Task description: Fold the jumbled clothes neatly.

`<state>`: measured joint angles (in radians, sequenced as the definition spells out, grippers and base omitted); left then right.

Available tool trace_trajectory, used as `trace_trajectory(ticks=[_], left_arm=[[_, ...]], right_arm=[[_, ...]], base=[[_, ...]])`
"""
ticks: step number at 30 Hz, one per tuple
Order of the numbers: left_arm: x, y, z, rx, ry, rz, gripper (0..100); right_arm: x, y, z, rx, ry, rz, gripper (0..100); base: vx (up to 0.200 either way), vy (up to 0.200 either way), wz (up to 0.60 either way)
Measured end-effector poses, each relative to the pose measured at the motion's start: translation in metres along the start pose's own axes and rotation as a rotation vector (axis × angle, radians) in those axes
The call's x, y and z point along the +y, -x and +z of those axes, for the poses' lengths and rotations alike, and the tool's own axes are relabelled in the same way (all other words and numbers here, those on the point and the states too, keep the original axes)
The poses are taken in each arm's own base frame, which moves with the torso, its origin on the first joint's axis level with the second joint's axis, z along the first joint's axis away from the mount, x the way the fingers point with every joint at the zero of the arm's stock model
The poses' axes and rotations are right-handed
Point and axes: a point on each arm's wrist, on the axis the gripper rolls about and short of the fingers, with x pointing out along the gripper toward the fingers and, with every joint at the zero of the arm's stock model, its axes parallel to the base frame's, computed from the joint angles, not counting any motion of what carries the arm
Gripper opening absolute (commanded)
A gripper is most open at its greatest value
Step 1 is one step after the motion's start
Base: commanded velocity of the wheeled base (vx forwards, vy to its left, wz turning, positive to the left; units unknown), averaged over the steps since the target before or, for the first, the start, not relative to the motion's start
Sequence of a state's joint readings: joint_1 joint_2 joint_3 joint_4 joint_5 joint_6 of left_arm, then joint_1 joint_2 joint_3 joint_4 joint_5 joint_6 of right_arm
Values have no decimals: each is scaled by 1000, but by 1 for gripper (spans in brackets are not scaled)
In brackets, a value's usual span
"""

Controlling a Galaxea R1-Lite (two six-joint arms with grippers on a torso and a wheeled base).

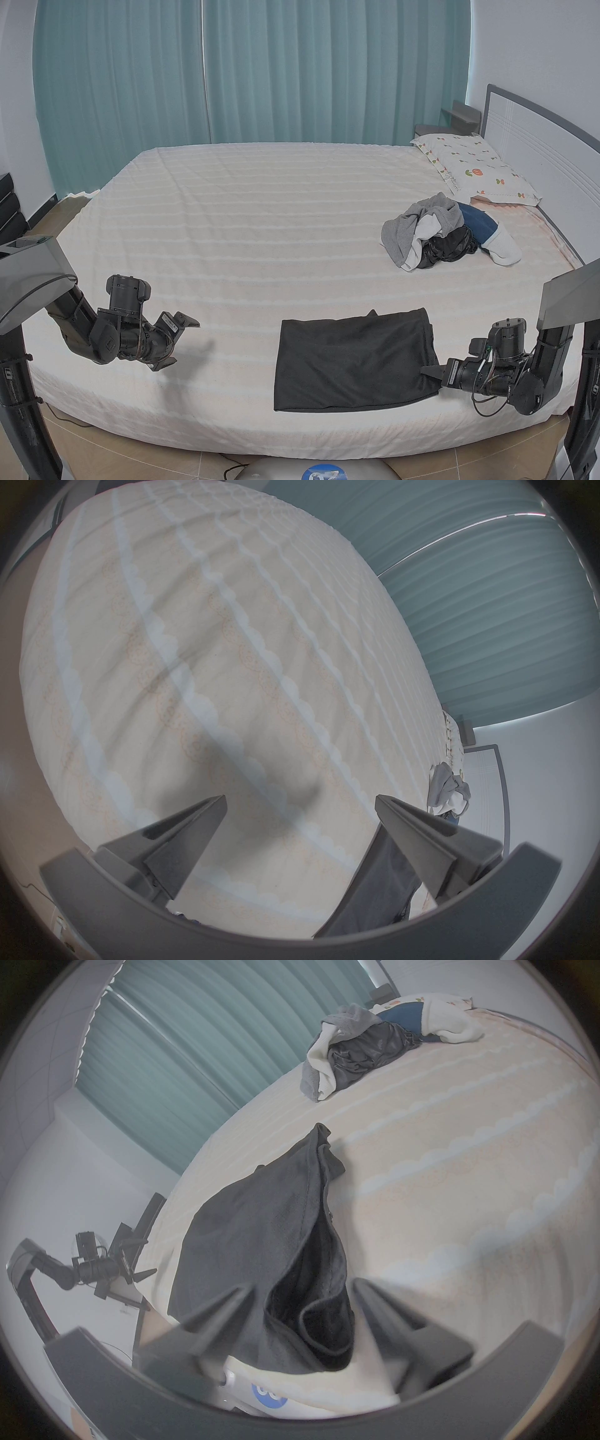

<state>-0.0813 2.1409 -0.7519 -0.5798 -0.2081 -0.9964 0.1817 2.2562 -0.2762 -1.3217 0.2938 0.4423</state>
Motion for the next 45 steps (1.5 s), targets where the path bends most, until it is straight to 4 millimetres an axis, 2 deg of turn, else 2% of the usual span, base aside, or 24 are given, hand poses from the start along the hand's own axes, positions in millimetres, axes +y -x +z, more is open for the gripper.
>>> trace_trajectory(ticks=[12,13,20,27,32,37,41,45], left_arm=[[0,-1,-1,3,-2,3,100],[0,-1,-1,3,-2,3,100],[0,-1,-1,3,-3,2,100],[-1,-2,1,-31,0,18,100],[-1,-4,1,-43,3,26,100],[-2,-5,0,-48,1,29,100],[-2,-5,0,-53,6,33,100],[-1,-6,0,-61,5,41,100]], right_arm=[[-8,10,-7,33,56,-16,0],[-8,10,-6,31,56,-16,100],[-10,12,-5,30,46,-1,100],[-9,12,18,-61,-20,50,100],[-7,-7,45,-146,-130,83,100],[-11,-33,66,-190,-230,99,100],[-15,-51,73,-200,-292,103,100],[-19,-62,72,-193,-305,100,100]], base=[[0,0,0],[0,0,0],[0,0,0],[57,0,0],[40,0,0],[0,0,0],[0,0,0],[0,0,0]])
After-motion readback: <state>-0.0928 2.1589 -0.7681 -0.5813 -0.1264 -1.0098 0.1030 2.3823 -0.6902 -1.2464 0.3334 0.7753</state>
